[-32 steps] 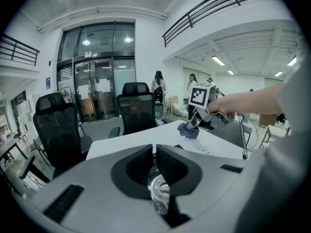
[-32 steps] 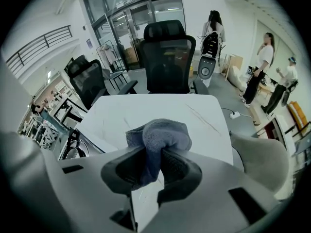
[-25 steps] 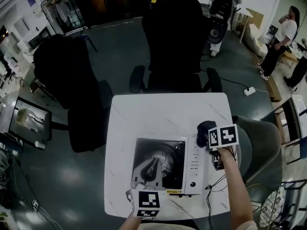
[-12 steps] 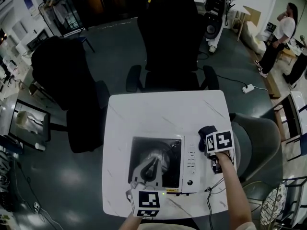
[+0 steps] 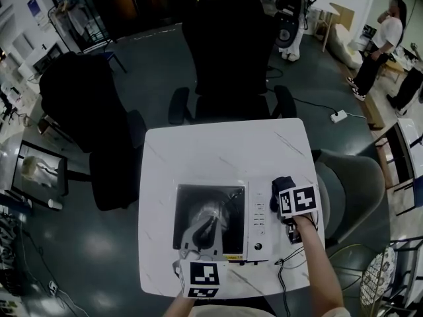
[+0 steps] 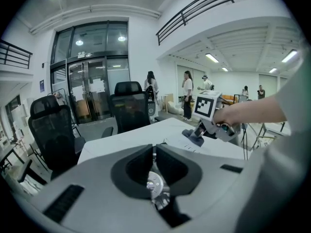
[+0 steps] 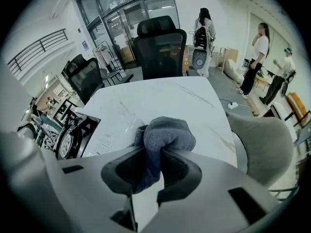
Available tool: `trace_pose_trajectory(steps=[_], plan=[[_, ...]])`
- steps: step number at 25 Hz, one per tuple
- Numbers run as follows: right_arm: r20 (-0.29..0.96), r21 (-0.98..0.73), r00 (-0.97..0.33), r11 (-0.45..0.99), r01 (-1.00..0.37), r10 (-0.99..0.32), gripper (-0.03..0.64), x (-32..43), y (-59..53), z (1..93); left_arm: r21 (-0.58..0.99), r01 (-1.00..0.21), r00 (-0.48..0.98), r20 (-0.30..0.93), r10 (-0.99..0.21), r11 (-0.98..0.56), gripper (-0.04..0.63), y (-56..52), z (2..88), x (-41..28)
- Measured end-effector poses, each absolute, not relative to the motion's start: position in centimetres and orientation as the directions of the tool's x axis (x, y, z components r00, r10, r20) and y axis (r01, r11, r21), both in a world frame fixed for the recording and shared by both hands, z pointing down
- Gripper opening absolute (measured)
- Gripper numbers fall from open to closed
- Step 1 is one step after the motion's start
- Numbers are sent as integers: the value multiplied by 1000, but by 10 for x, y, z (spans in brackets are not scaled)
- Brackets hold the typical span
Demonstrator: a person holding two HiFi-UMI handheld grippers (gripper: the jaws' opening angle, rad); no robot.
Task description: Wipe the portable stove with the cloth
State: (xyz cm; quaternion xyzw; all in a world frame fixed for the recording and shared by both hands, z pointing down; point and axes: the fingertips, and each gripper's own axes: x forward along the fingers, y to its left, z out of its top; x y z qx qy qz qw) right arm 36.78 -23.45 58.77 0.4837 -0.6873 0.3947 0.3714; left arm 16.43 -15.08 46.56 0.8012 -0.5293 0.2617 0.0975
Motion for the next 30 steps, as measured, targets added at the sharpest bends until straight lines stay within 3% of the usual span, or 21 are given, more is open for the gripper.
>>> trace_pose_trajectory(steps=[21,30], plan=[[898,-204,-282,248,-947,-338,91,364,-165,593,-101,-896,322,525,-788,-433,31,-125,475,160],[909,-195,-250,190,-962,-333,91,360,-123,594,-93,-876,361,524,-771,-474,31,-112,474,132]])
